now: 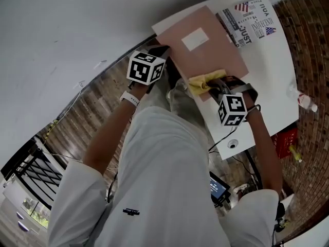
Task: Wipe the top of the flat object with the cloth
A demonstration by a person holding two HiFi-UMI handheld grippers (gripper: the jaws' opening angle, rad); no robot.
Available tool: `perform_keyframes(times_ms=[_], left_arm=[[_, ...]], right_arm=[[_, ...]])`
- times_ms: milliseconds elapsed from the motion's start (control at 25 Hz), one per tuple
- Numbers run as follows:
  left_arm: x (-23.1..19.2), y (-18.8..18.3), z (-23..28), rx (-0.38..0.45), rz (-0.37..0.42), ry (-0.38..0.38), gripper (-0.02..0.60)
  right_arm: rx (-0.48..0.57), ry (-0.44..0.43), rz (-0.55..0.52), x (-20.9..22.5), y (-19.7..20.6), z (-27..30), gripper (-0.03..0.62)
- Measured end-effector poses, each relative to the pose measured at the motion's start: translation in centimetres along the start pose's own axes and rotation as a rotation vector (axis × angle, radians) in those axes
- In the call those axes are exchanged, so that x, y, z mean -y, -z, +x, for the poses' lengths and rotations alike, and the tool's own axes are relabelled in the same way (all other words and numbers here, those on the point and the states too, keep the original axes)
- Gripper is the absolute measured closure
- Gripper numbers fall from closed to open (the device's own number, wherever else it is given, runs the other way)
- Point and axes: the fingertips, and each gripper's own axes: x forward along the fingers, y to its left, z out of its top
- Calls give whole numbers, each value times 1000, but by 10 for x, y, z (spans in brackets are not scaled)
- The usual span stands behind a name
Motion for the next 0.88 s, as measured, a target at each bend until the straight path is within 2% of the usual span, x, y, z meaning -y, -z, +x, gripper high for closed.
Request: perform_keyframes(times_ms=[400, 520, 600, 720, 880], left_arm=[[-1, 0, -1, 6, 21, -41, 566], [0, 0, 0, -5, 71, -56, 566], [1, -1, 0, -10, 94, -65, 566], [1, 1, -2, -34, 126, -81, 565], [16, -1, -4, -108, 277, -88, 566]], right_arm=[[-13, -98, 95, -52, 27, -13, 537], [-62, -156, 112, -78, 40, -11, 537], [-68, -145, 128, -91, 44, -10, 536], [20, -106, 285, -100, 37, -16, 536], [145, -76, 634, -101, 35, -24, 537]])
